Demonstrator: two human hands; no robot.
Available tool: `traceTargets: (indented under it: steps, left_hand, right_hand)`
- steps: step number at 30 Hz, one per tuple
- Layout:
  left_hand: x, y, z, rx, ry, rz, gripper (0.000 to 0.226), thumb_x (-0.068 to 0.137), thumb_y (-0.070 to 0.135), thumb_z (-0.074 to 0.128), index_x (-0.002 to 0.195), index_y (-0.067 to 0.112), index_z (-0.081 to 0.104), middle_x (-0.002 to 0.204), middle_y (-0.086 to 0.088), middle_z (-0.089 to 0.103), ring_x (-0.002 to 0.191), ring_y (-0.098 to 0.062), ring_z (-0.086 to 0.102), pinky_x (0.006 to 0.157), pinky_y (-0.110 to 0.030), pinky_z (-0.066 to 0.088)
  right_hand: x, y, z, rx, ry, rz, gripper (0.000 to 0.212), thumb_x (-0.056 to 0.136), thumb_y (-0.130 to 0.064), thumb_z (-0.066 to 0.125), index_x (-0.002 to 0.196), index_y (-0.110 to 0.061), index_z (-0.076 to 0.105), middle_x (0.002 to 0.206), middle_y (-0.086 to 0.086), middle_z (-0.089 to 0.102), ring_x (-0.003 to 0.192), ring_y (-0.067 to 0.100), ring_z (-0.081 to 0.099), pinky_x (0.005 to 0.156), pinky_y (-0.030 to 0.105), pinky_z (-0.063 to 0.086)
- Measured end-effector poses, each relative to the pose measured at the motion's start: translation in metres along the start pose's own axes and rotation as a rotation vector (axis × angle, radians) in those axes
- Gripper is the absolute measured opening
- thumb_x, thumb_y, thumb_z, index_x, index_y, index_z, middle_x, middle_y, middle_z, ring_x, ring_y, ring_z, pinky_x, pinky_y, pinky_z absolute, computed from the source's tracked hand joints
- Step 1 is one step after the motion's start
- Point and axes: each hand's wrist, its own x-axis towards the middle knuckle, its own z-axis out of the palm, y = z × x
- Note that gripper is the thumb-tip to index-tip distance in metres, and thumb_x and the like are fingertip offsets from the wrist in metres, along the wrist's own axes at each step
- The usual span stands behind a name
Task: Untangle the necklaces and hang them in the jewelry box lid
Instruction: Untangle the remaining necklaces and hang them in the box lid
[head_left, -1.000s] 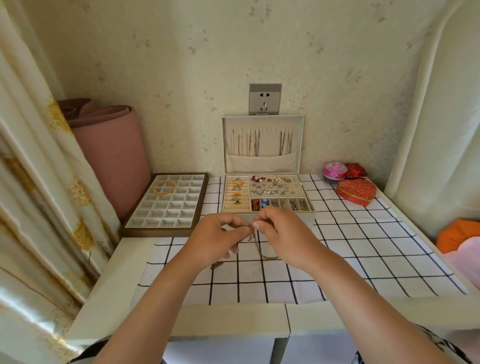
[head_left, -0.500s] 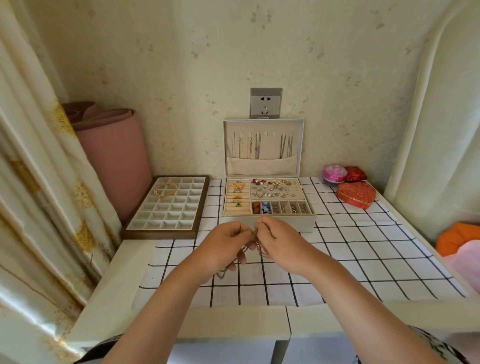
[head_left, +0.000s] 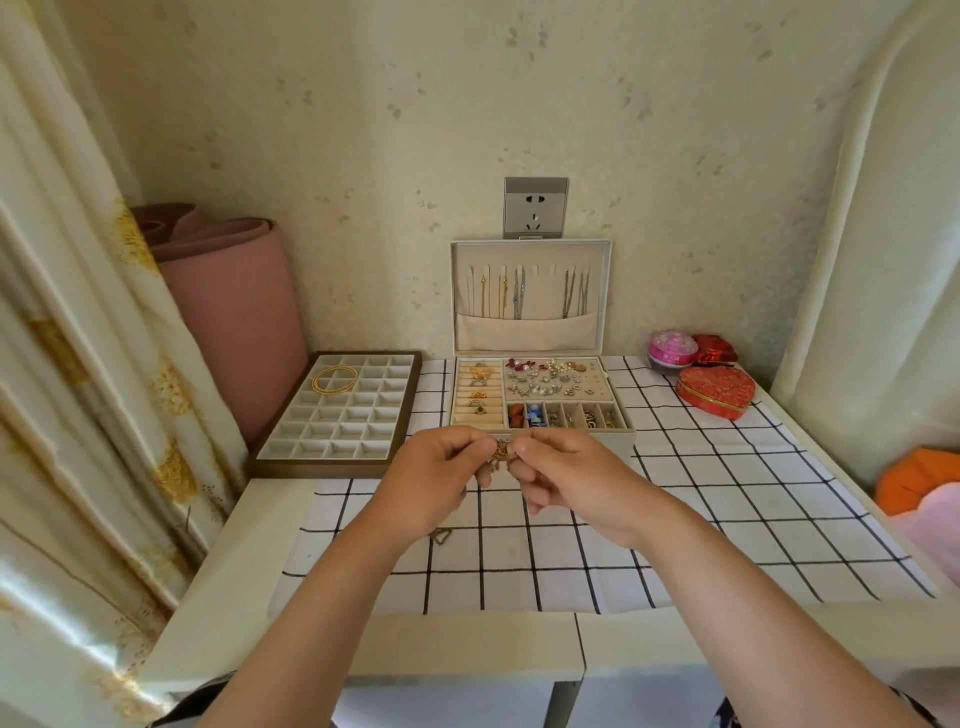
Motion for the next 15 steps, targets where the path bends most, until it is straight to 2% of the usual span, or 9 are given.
traceTargets:
  steps: [2, 4, 7, 8, 9, 11, 12, 15]
  left_hand:
    - [0.000, -0.002, 0.001, 0.087, 0.004, 0.083, 0.027, 0.100, 0.020, 0.055, 0.078, 0.021, 0.071, 0.062, 0.009, 0.061, 0.051, -0.003, 0.046, 0.054, -0.019, 0.038]
    - [-0.002, -0.004, 0.002, 0.179, -0.003, 0.158, 0.029, 0.099, 0.025, 0.056, 0.074, 0.033, 0.067, 0.062, 0.011, 0.059, 0.057, -0.003, 0.048, 0.059, -0.022, 0.041]
    - [-0.004, -0.007, 0.002, 0.301, 0.007, 0.204, 0.025, 0.099, 0.029, 0.055, 0.078, 0.039, 0.065, 0.059, 0.018, 0.055, 0.057, -0.001, 0.047, 0.060, -0.023, 0.041]
    - [-0.004, -0.007, 0.001, 0.323, 0.013, 0.207, 0.024, 0.099, 0.029, 0.055, 0.080, 0.039, 0.065, 0.059, 0.020, 0.054, 0.057, -0.001, 0.047, 0.060, -0.023, 0.041]
    - [-0.003, -0.008, -0.002, 0.328, 0.014, 0.205, 0.022, 0.099, 0.029, 0.055, 0.081, 0.037, 0.065, 0.059, 0.020, 0.054, 0.057, -0.001, 0.047, 0.059, -0.024, 0.041]
    - [-0.002, -0.009, -0.006, 0.308, -0.017, 0.187, 0.020, 0.099, 0.028, 0.056, 0.082, 0.033, 0.065, 0.061, 0.015, 0.058, 0.055, -0.001, 0.046, 0.059, -0.022, 0.041]
    - [-0.002, -0.008, -0.007, 0.306, -0.044, 0.175, 0.019, 0.099, 0.027, 0.056, 0.083, 0.031, 0.065, 0.062, 0.012, 0.060, 0.054, -0.001, 0.045, 0.058, -0.020, 0.039]
    - [-0.004, -0.008, -0.006, 0.322, -0.102, 0.136, 0.016, 0.099, 0.025, 0.056, 0.087, 0.031, 0.064, 0.066, 0.009, 0.066, 0.051, -0.002, 0.042, 0.055, -0.017, 0.036]
  right_hand:
    - [0.000, -0.002, 0.001, 0.084, -0.060, 0.060, 0.032, 0.102, -0.018, 0.037, 0.077, -0.019, 0.057, 0.067, -0.003, 0.039, 0.056, 0.015, 0.034, 0.070, 0.032, 0.046]
    - [0.001, -0.003, 0.002, 0.121, -0.045, 0.105, 0.038, 0.100, -0.019, 0.034, 0.071, -0.023, 0.058, 0.064, -0.003, 0.036, 0.055, 0.015, 0.029, 0.069, 0.031, 0.043]
    - [0.002, -0.002, 0.002, 0.034, 0.016, 0.107, 0.032, 0.104, -0.026, 0.040, 0.097, -0.008, 0.066, 0.057, -0.008, 0.036, 0.051, 0.007, 0.034, 0.059, 0.019, 0.040]
    - [0.002, -0.001, 0.001, -0.005, 0.022, 0.078, 0.030, 0.105, -0.029, 0.044, 0.108, -0.015, 0.070, 0.057, -0.011, 0.036, 0.051, 0.005, 0.036, 0.059, 0.016, 0.042]
    - [0.001, -0.001, 0.000, -0.029, 0.018, 0.045, 0.026, 0.104, -0.030, 0.047, 0.111, -0.026, 0.072, 0.058, -0.013, 0.036, 0.052, 0.004, 0.037, 0.062, 0.016, 0.044]
    - [0.000, -0.001, -0.003, -0.010, 0.009, 0.020, 0.027, 0.101, -0.028, 0.055, 0.089, -0.040, 0.076, 0.062, -0.010, 0.037, 0.055, 0.006, 0.037, 0.071, 0.022, 0.044]
    - [0.000, 0.000, -0.005, 0.013, 0.009, 0.027, 0.029, 0.099, -0.027, 0.058, 0.080, -0.039, 0.077, 0.064, -0.006, 0.036, 0.057, 0.008, 0.036, 0.074, 0.026, 0.044]
    - [-0.001, 0.002, -0.009, 0.110, -0.004, 0.054, 0.020, 0.096, -0.023, 0.062, 0.080, -0.025, 0.075, 0.064, -0.005, 0.040, 0.057, 0.011, 0.037, 0.077, 0.030, 0.048]
